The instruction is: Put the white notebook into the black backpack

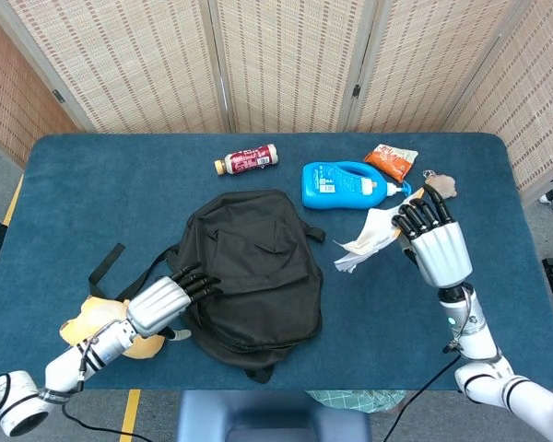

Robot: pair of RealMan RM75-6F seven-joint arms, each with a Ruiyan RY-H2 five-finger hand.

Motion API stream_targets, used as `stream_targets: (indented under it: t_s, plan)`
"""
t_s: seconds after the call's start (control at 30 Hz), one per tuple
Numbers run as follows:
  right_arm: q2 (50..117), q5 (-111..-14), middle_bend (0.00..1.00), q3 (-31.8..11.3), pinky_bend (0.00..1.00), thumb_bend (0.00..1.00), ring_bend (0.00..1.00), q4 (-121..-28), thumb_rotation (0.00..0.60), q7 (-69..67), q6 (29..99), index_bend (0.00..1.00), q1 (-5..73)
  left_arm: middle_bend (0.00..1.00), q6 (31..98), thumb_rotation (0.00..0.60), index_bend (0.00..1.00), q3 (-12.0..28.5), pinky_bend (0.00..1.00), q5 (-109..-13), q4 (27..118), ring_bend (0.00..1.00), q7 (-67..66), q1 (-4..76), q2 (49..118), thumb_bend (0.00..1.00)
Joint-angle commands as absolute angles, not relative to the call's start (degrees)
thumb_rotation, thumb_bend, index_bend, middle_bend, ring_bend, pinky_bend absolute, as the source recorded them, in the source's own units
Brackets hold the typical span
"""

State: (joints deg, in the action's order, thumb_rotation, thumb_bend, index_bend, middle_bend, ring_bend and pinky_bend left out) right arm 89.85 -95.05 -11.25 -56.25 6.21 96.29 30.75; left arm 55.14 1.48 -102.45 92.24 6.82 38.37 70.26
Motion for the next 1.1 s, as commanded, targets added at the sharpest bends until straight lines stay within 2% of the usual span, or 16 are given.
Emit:
stream_targets:
  t_s: [0.03,0.5,0.83,0.93,1.1]
  plan:
    - [87.96,-94.75,0.49,-11.72,0.20,0.50,0.37,-58.74,0.600,7.89,95.34,0.90,31.07,0.17,52.99,0.600,0.22,0.86,0.06,-102.34,91.25,0.17,6.51,40.24,72.93,0.22]
    - [86.41,-94.37,0.49,-11.24,0.21,0.51,0.37,-62.02,0.600,9.83,93.79,0.90,30.61,0.17,45.69,0.600,0.25,1.45,0.06,-93.80,87.69,0.16,2.31,44.10,82.53,0.22]
    - [86.92,-94.56,0.49,-10.56,0.22,0.51,0.37,-61.39,0.600,9.47,93.39,0.90,30.24,0.17,43.97,0.600,0.27,2.37,0.05,-88.06,86.08,0.15,1.58,45.14,87.02,0.22]
    - [87.10,-94.51,0.49,-10.45,0.22,0.51,0.37,-61.08,0.600,9.20,93.33,0.90,30.11,0.17,44.26,0.600,0.30,2.62,0.05,-86.84,85.25,0.16,1.79,45.15,88.22,0.22]
    - [87.31,-94.59,0.49,-10.35,0.22,0.51,0.37,-60.59,0.600,8.75,93.40,0.90,30.00,0.23,46.64,0.600,0.43,3.14,0.07,-85.47,83.03,0.21,3.04,44.32,90.58,0.26]
